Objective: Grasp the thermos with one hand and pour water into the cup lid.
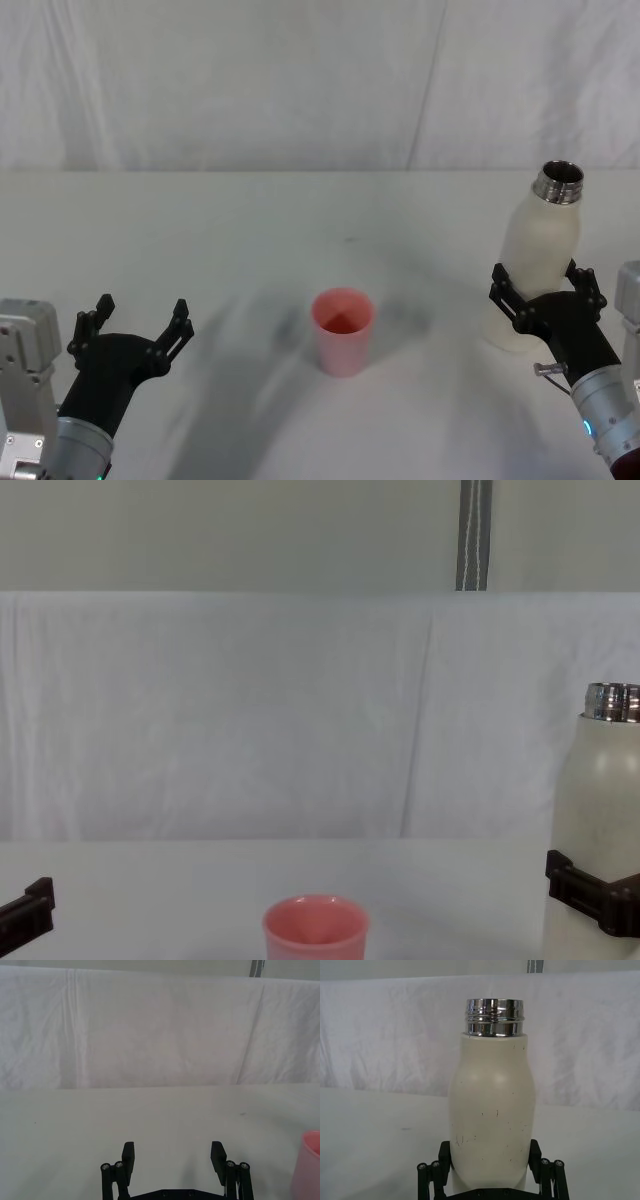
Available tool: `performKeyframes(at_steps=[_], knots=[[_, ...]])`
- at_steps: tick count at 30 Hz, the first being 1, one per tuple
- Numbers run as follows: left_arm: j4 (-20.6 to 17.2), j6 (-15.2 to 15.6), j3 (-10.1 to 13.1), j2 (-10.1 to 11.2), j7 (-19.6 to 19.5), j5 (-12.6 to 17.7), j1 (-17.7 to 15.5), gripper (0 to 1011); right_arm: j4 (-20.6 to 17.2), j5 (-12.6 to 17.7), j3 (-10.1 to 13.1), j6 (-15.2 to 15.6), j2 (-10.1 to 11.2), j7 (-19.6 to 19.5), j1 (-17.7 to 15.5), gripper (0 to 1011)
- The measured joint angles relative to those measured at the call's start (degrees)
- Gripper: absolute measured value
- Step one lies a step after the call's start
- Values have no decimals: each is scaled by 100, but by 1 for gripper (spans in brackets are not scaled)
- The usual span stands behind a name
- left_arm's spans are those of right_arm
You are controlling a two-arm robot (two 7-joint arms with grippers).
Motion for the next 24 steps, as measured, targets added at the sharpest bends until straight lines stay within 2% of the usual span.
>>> performKeyframes(at_steps=[17,24], knots=[[0,0,0,-1,0,0,0,1001,-85,-147,-6,-53,84,-32,30,950],[0,0,0,0,0,0,0,1001,-142,-385,-6,-154,163,-86,118,950]])
